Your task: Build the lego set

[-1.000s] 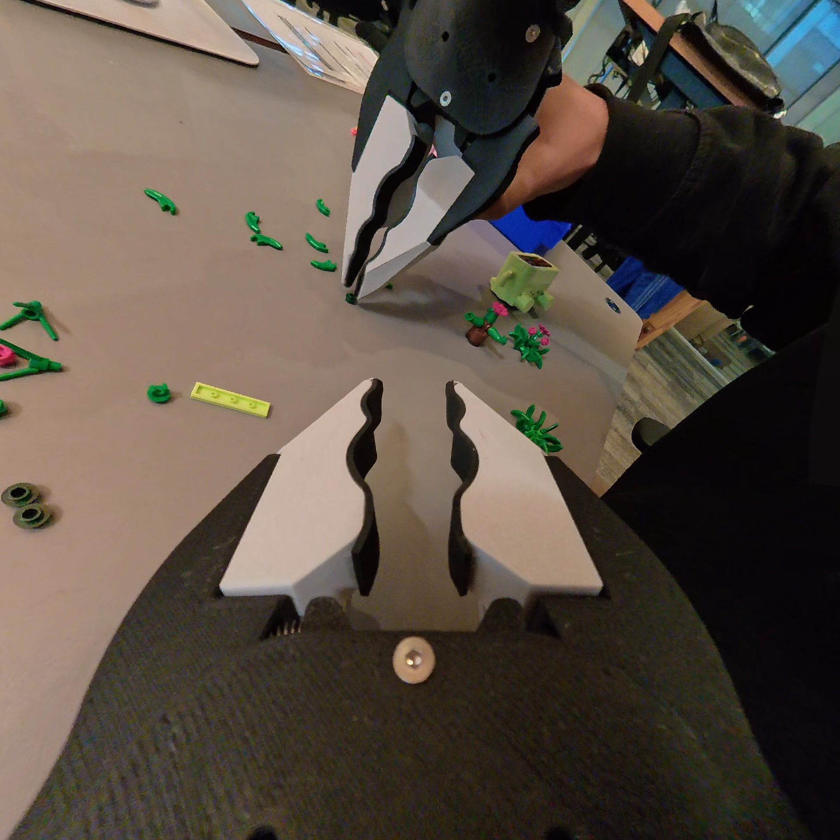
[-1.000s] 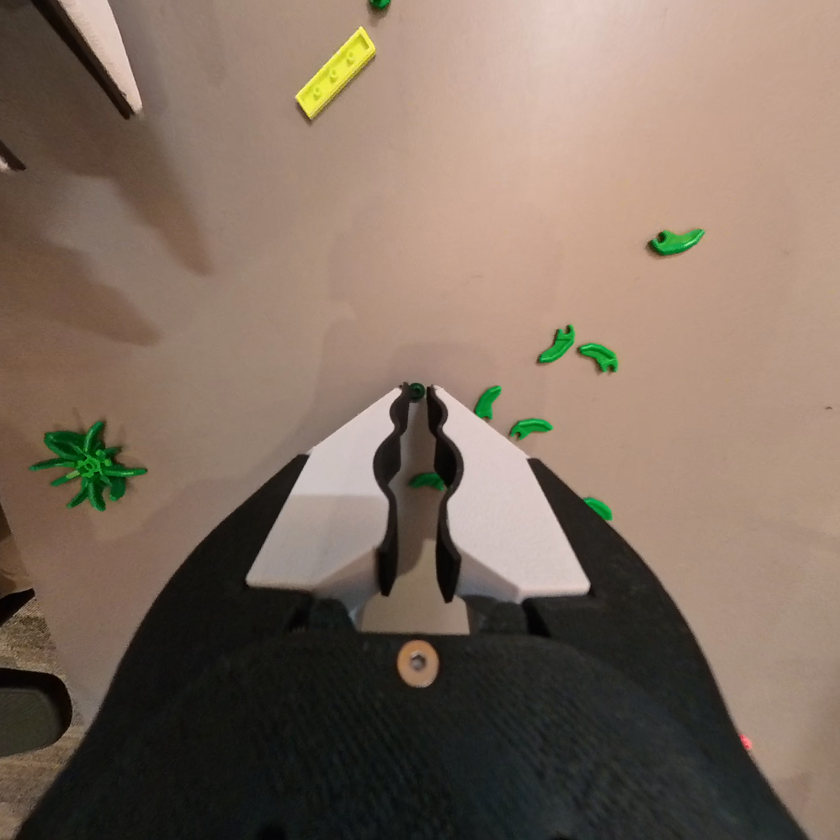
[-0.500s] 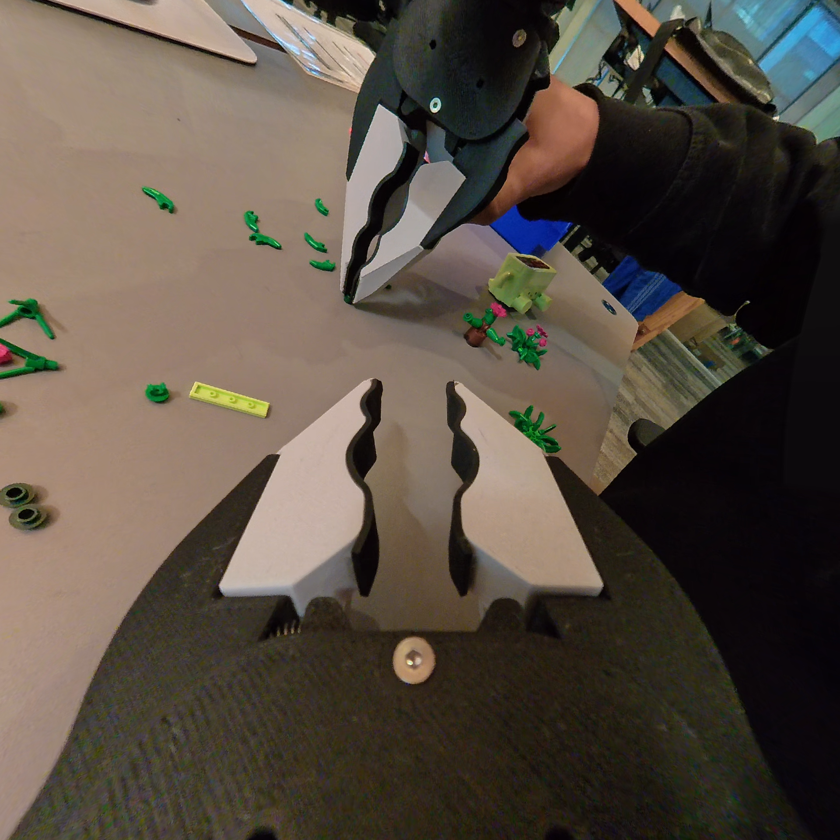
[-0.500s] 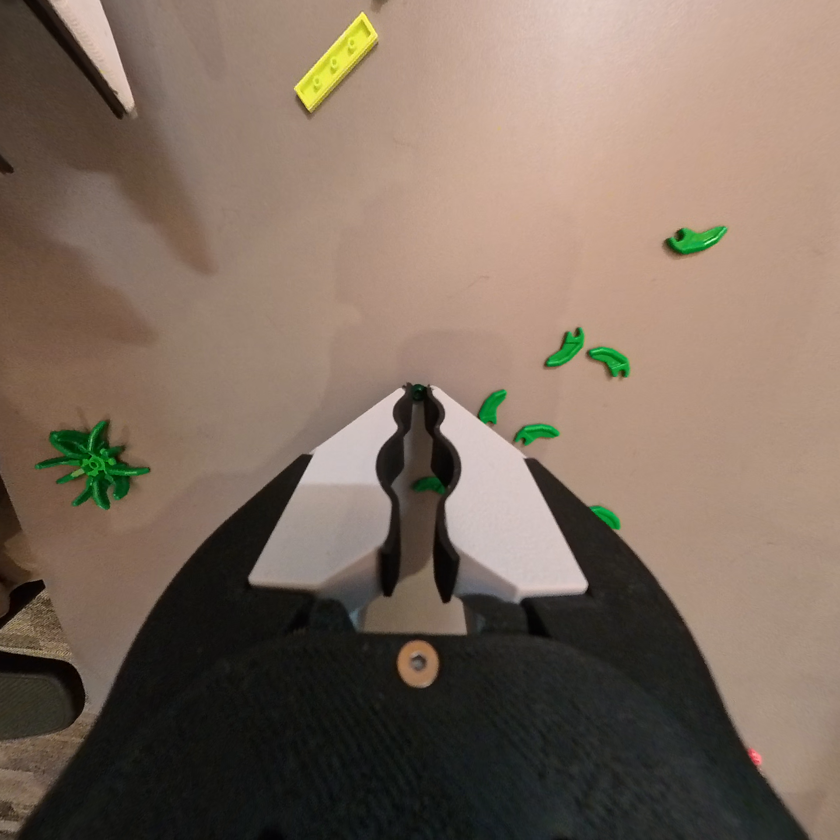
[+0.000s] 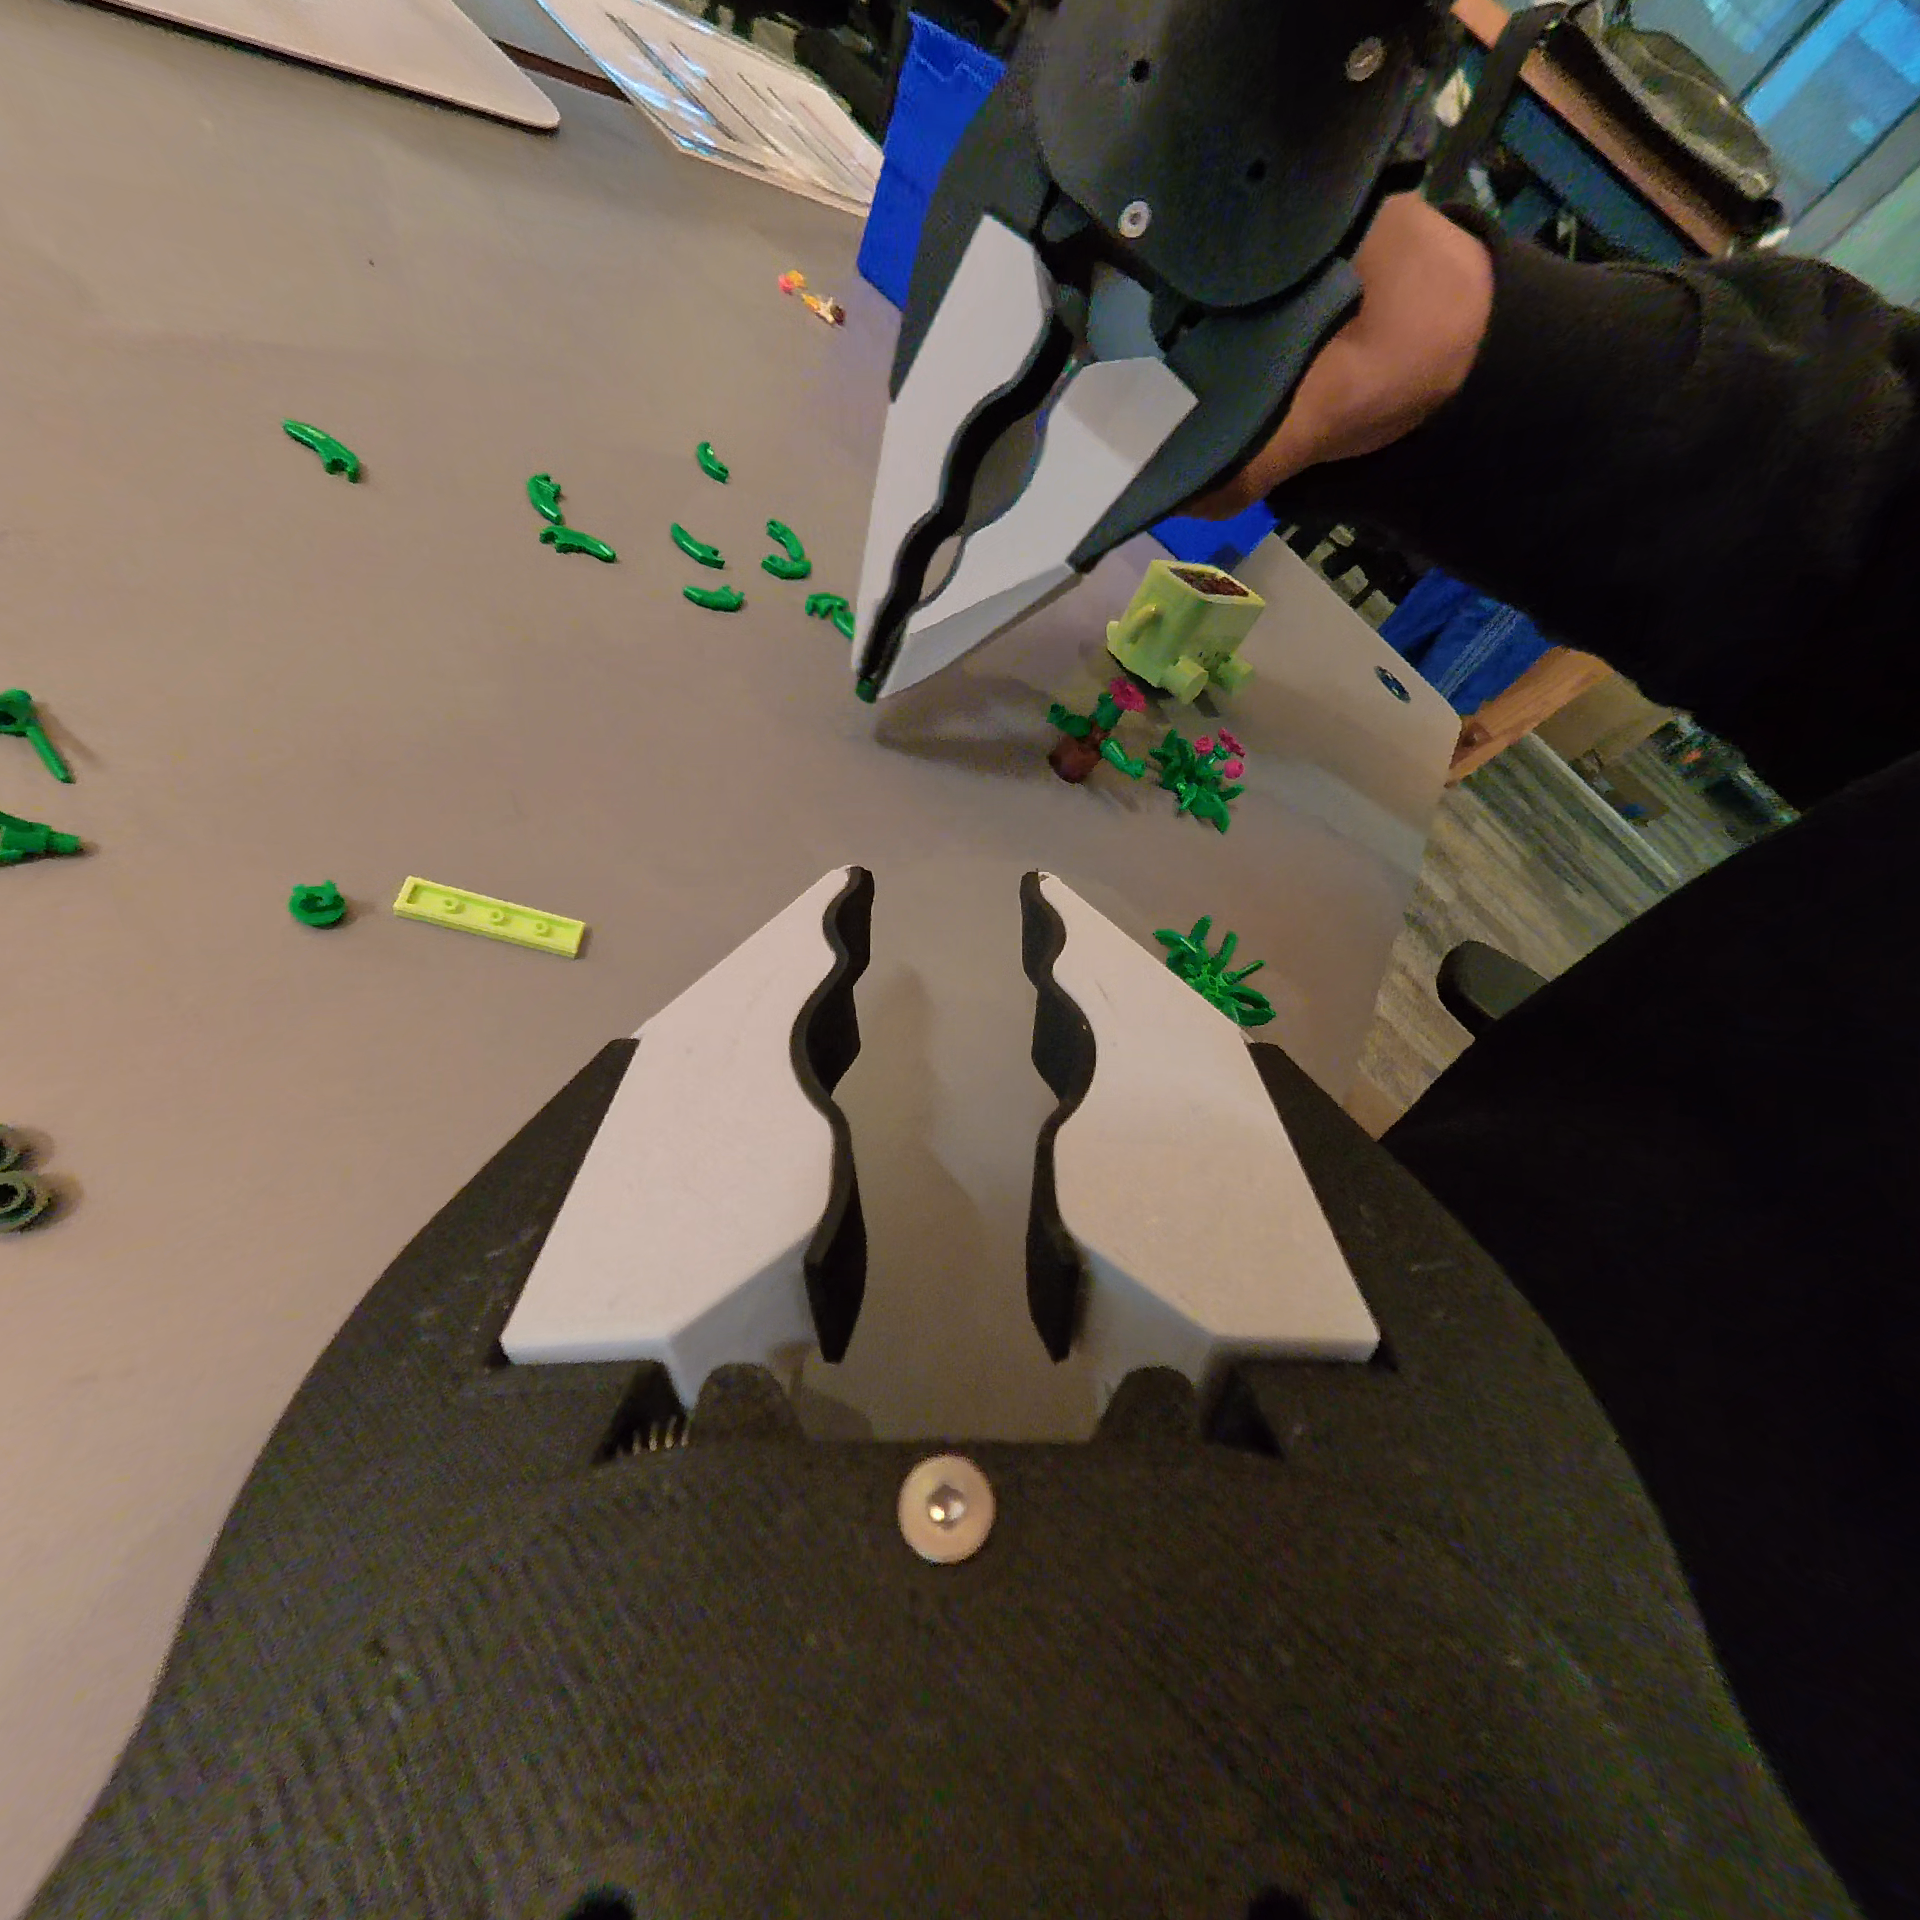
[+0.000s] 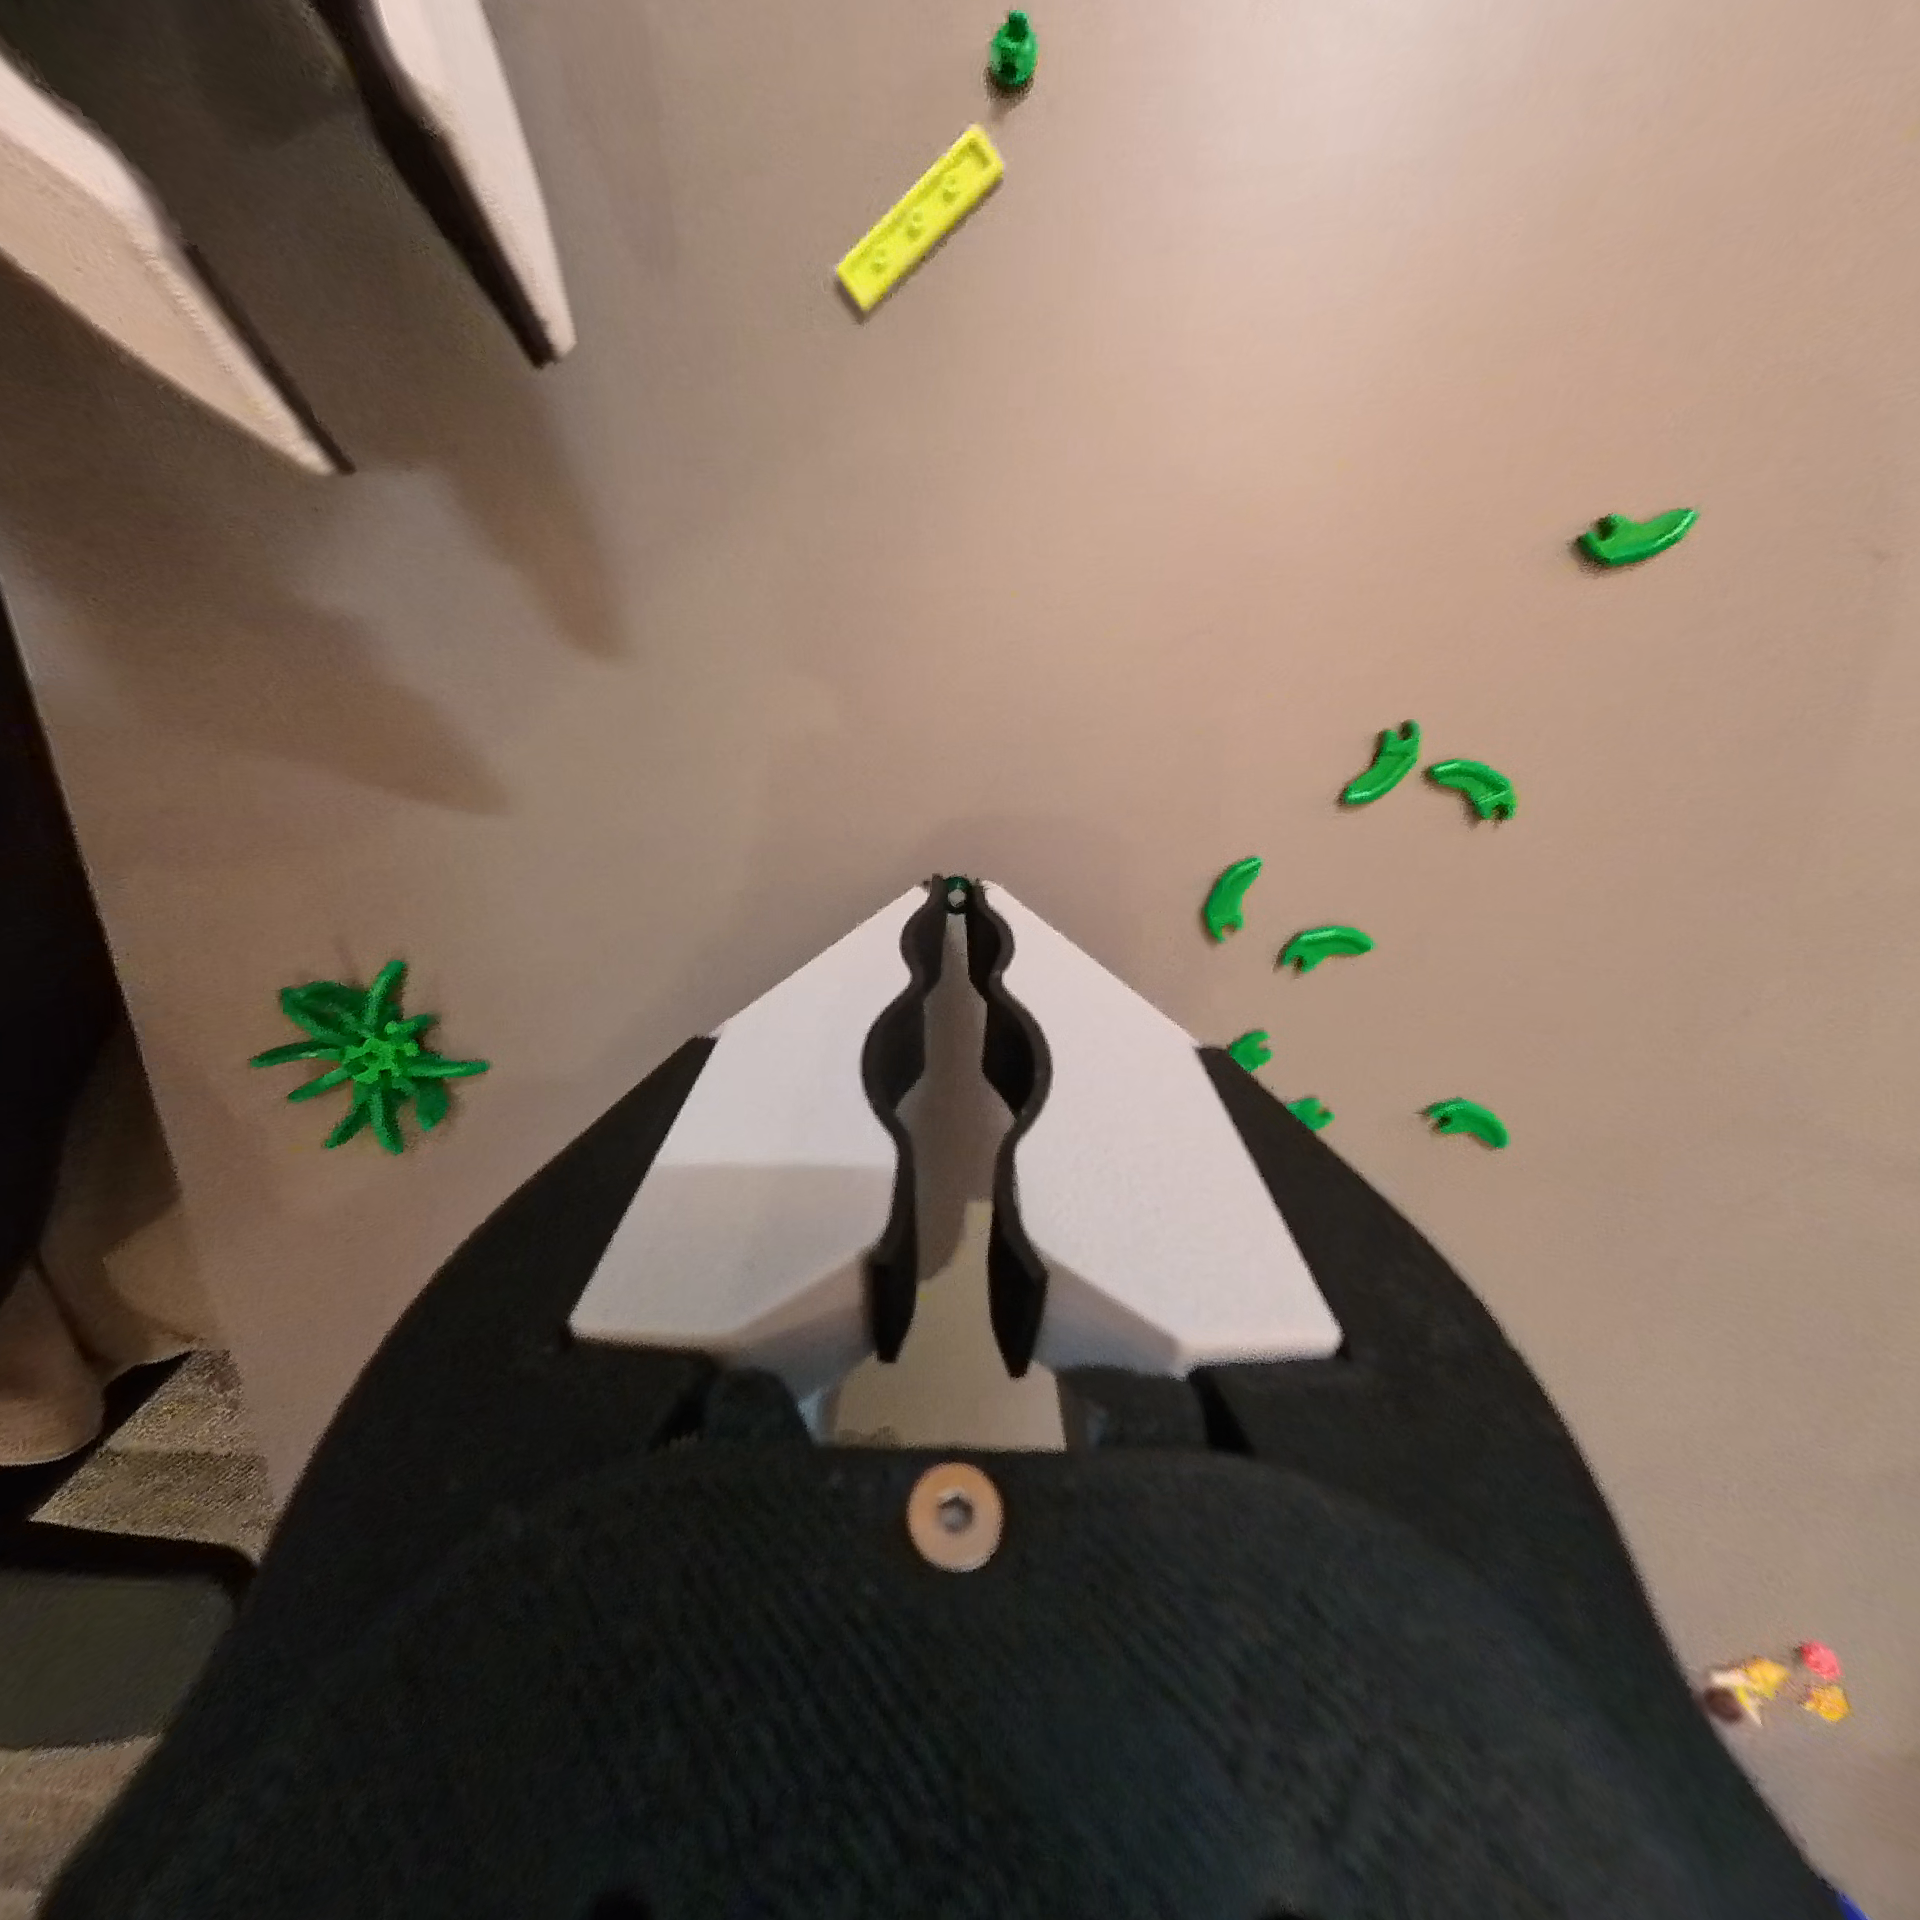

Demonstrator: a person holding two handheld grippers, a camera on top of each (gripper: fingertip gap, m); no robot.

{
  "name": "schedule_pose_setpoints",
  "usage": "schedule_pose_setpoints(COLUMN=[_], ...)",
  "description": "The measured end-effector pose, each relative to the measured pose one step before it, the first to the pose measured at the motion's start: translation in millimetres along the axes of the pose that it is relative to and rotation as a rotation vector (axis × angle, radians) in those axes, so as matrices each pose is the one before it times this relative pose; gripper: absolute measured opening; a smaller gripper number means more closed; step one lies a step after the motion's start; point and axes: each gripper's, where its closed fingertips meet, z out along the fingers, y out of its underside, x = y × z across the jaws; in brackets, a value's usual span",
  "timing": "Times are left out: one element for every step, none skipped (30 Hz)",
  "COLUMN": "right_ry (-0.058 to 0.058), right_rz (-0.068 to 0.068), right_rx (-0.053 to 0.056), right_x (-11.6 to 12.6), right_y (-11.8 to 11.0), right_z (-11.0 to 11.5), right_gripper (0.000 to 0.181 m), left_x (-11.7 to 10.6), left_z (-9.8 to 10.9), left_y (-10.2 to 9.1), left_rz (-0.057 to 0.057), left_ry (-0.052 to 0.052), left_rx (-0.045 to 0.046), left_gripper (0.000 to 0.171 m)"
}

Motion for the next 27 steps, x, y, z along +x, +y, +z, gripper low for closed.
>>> schedule_pose_setpoints(right_ry=[0.0042, -0.0004, -0.0025, -0.0006, 0.0029, 0.0020, 0.0034, 0.0040, 0.0052, 0.0024, -0.0003, 0.0020, 0.0011, 0.0021, 0.0013, 0.0009, 0.0021, 0.0028, 0.0059, 0.0077, 0.0062, 0.0050, 0.0053, 0.0050, 0.0027, 0.0001, -0.0004], right_rz=[0.0032, 0.0061, 0.0083, 0.0073, 0.0063, 0.0069, 0.0074, 0.0070, 0.0076, 0.0087, 0.0099, 0.0078, 0.0057, 0.0037, 0.0022, 0.0012, -0.0017, -0.0047, -0.0065, -0.0066, -0.0065, -0.0063, -0.0055, -0.0046, -0.0033, -0.0027, -0.0036], right_rx=[0.0006, 0.0038, 0.0047, 0.0041, 0.0029, 0.0003, -0.0025, -0.0016, -0.0012, -0.0023, -0.0027, -0.0030, -0.0018, -0.0053, -0.0080, -0.0088, -0.0082, -0.0067, -0.0057, -0.0035, -0.0029, -0.0006, 0.0008, 0.0011, 0.0006, 0.0000, 0.0000], right_x=[-4.58, -5.92, -7.08, -7.90, -8.28, -9.16, -9.43, -9.75, -9.55, -9.68, -9.61, -8.43, -7.74, -6.58, -5.51, -4.61, -3.65, -2.77, -1.75, -0.86, -0.66, -0.37, 0.18, 0.42, 0.48, 0.15, -0.01], right_y=[1.20, 0.90, 0.89, 1.37, 2.04, 2.92, 3.67, 3.97, 4.28, 4.56, 4.50, 4.23, 3.51, 3.46, 3.23, 2.97, 2.42, 1.69, 1.32, 0.62, 0.50, -0.14, -0.41, -0.61, -0.66, -0.57, -0.61], right_z=[-2.52, -2.65, -2.80, -2.57, -2.33, -1.92, -1.57, -1.20, -0.77, -0.19, 0.43, 0.83, 1.07, 1.47, 1.62, 1.94, 1.99, 1.89, 1.78, 1.36, 0.96, 0.46, -0.06, -0.21, -0.22, 0.05, 0.36], right_gripper=[0.001, 0.001, 0.001, 0.001, 0.002, 0.002, 0.002, 0.002, 0.002, 0.002, 0.002, 0.002, 0.002, 0.001, 0.001, 0.001, 0.002, 0.001, 0.001, 0.001, 0.001, 0.001, 0.001, 0.001, 0.001, 0.001, 0.001], left_x=[0.90, 1.12, 1.36, 1.62, 1.67, 1.34, 1.64, 1.80, 1.97, 1.92, 1.81, 1.74, 1.82, 1.61, 1.46, 1.47, 0.92, 0.74, 0.41, 0.07, -0.18, -0.10, -0.03, -0.03, -0.04, 0.01, 0.18], left_z=[0.66, 0.74, 0.59, 0.74, 0.96, 1.20, 1.41, 1.34, 1.12, 0.84, 0.71, 0.81, 0.83, 0.88, 0.92, 0.74, 0.66, 0.45, 0.44, 0.25, 0.19, 0.18, 0.09, 0.09, 0.07, 0.21, 0.13], left_y=[0.71, 0.74, 0.72, 0.68, 0.71, 1.00, 1.31, 1.35, 0.84, 0.69, 0.33, 0.54, 0.68, 0.77, 0.74, 0.56, 0.50, 0.37, 0.33, 0.26, 0.19, 0.11, 0.04, -0.06, -0.01, 0.09, 0.08], left_rz=[0.0038, 0.0041, 0.0045, 0.0037, 0.0041, 0.0054, 0.0051, 0.0045, 0.0042, 0.0033, 0.0031, 0.0026, 0.0018, 0.0012, 0.0005, 0.0011, 0.0026, 0.0032, 0.0028, 0.0022, 0.0015, 0.0005, -0.0001, -0.0003, -0.0002, 0.0000, 0.0002], left_ry=[0.0006, 0.0009, 0.0016, 0.0028, 0.0024, 0.0008, 0.0023, 0.0040, 0.0036, 0.0038, 0.0033, 0.0034, 0.0047, 0.0040, 0.0043, 0.0037, 0.0010, -0.0001, -0.0011, -0.0021, -0.0021, -0.0014, -0.0008, -0.0002, -0.0002, 0.0000, 0.0003], left_rx=[-0.00378, -0.00438, -0.00400, -0.00289, -0.00324, -0.00582, -0.00800, -0.00782, -0.00478, -0.00210, -0.00089, -0.00159, -0.00260, -0.00326, -0.00331, -0.00261, -0.00208, -0.00226, -0.00189, -0.00172, -0.00138, -0.00101, -0.00041, 0.00013, -0.00029, -0.00053, -0.00046], left_gripper=[0.027, 0.028, 0.027, 0.027, 0.027, 0.027, 0.027, 0.027, 0.027, 0.027, 0.027, 0.027, 0.027, 0.027, 0.027, 0.027, 0.027, 0.027, 0.027, 0.027, 0.027, 0.027, 0.027, 0.027, 0.027, 0.027, 0.028])
